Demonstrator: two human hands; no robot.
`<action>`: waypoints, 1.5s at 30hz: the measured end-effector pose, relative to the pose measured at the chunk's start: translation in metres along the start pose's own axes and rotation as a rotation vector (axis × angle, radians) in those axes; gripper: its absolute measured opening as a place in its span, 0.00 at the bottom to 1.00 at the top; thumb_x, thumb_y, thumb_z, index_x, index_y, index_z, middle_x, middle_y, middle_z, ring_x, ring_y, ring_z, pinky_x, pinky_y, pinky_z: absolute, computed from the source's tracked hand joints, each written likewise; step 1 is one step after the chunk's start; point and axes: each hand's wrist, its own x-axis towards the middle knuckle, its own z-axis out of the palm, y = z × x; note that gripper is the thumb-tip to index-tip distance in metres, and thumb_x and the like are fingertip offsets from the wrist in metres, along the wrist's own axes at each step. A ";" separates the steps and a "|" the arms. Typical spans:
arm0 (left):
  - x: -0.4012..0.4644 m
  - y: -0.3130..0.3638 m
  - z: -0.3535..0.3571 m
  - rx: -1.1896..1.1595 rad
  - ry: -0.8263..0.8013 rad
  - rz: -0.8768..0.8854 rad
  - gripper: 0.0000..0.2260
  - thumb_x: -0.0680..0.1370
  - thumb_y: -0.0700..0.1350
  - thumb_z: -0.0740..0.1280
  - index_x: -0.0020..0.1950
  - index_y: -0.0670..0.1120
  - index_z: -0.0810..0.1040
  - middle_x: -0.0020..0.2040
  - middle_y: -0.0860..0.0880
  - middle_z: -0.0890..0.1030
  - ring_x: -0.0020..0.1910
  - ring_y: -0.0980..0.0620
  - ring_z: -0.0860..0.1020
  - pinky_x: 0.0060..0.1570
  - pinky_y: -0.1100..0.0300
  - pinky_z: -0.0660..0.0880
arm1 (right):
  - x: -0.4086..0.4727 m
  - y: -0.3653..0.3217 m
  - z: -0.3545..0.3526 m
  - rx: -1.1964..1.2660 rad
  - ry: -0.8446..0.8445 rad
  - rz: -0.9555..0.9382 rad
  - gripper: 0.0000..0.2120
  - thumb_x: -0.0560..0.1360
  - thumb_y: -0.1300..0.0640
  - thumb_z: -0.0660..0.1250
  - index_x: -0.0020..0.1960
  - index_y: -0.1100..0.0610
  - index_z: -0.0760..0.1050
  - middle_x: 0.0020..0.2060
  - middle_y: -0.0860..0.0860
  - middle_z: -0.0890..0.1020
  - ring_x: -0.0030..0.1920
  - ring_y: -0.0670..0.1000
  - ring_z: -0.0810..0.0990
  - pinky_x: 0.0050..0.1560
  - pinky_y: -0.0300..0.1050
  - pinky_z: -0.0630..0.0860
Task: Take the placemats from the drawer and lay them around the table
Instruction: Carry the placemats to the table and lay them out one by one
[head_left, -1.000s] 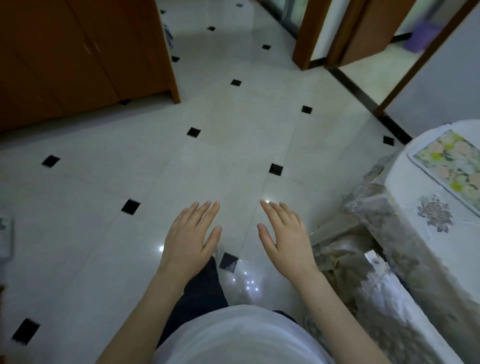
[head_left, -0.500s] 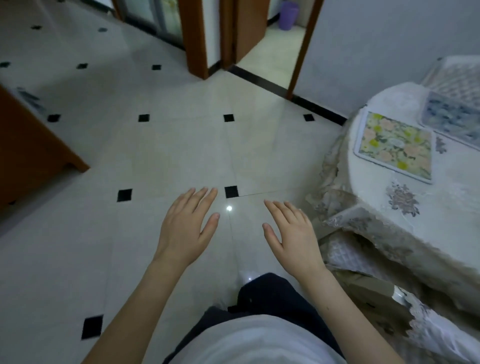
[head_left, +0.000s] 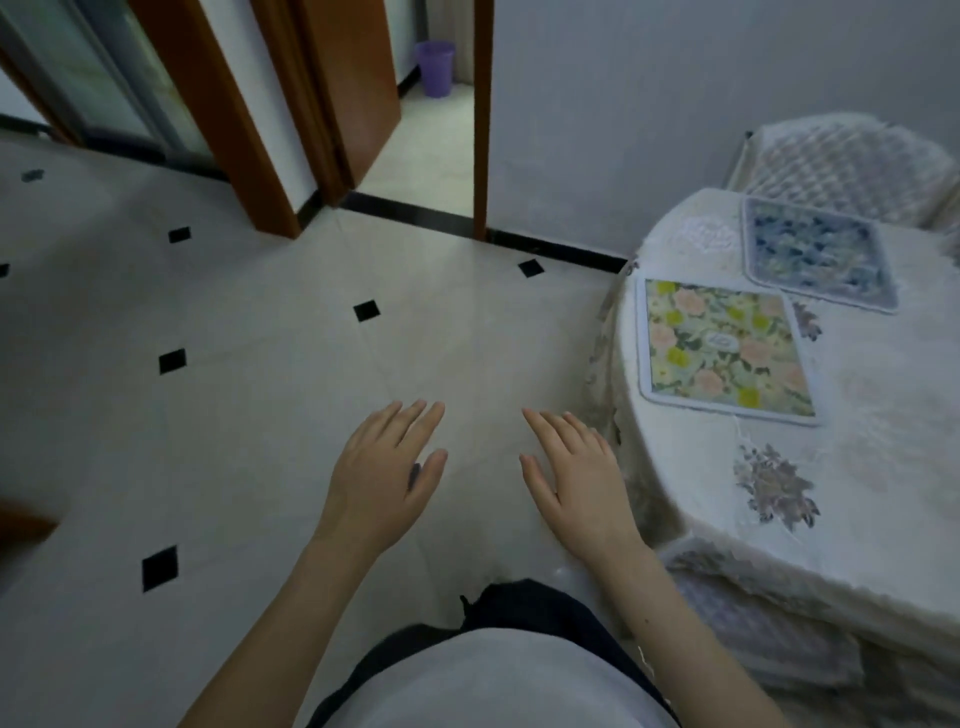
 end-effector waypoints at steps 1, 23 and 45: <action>0.023 -0.001 -0.005 0.000 0.012 0.020 0.26 0.81 0.58 0.47 0.73 0.48 0.68 0.70 0.47 0.72 0.70 0.45 0.68 0.69 0.49 0.64 | 0.017 0.004 -0.007 -0.009 0.013 0.004 0.24 0.81 0.45 0.51 0.75 0.51 0.62 0.70 0.50 0.72 0.71 0.54 0.66 0.71 0.53 0.62; 0.454 -0.067 0.007 -0.025 -0.226 0.561 0.26 0.81 0.57 0.49 0.72 0.45 0.70 0.67 0.44 0.75 0.67 0.43 0.72 0.66 0.50 0.66 | 0.287 0.069 -0.016 0.011 0.260 0.612 0.26 0.80 0.43 0.48 0.75 0.51 0.63 0.71 0.49 0.70 0.71 0.52 0.65 0.70 0.52 0.64; 0.581 0.203 0.135 -0.124 -0.543 1.313 0.23 0.80 0.55 0.53 0.70 0.46 0.72 0.66 0.45 0.76 0.66 0.42 0.72 0.64 0.45 0.70 | 0.250 0.217 -0.085 -0.002 0.514 1.199 0.25 0.81 0.44 0.47 0.76 0.50 0.61 0.73 0.51 0.67 0.72 0.52 0.65 0.70 0.53 0.64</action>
